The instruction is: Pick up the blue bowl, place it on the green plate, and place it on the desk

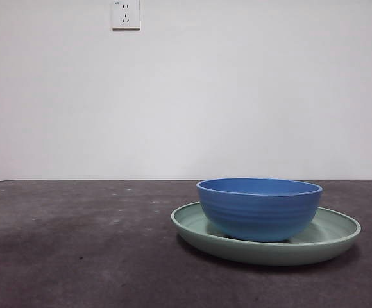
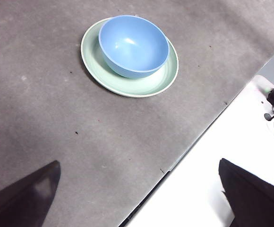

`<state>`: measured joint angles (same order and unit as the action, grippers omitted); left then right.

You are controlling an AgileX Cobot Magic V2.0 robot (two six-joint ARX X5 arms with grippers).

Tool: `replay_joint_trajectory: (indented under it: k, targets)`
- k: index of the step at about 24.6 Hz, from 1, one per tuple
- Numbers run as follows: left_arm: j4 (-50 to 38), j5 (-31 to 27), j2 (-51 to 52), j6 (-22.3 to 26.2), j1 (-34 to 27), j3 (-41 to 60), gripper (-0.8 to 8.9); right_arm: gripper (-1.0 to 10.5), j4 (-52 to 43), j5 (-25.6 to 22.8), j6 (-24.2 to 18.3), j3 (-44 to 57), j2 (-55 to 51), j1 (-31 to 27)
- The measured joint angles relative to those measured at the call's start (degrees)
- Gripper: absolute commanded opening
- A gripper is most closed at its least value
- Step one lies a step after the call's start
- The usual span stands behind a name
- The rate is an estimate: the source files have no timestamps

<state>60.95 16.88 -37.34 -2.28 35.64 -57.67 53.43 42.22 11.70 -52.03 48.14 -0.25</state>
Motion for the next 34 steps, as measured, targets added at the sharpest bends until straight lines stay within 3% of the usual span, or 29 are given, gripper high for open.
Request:
replay_joint_trajectory:
  k: [7, 12, 17, 34]
  targets:
    - [0.0, 0.0, 0.0, 0.0, 0.0, 0.0, 5.63, 6.1, 2.8, -0.9, -2.4, 0.0, 9.9, 0.1]
    - [0.0, 0.0, 0.0, 0.0, 0.0, 0.0, 5.63, 6.0, 1.9, -9.0, -6.4, 0.0, 19.0, 0.9]
    - [-0.1, 0.0, 0.0, 0.0, 0.0, 0.0, 5.63, 4.5, -0.3, -14.4, -10.7, 0.0, 26.6, 1.4]
    - [-2.9, 0.0, 0.0, 0.0, 0.0, 0.0, 5.63, 2.5, -19.1, -15.0, -13.4, 0.0, 43.0, 6.9]
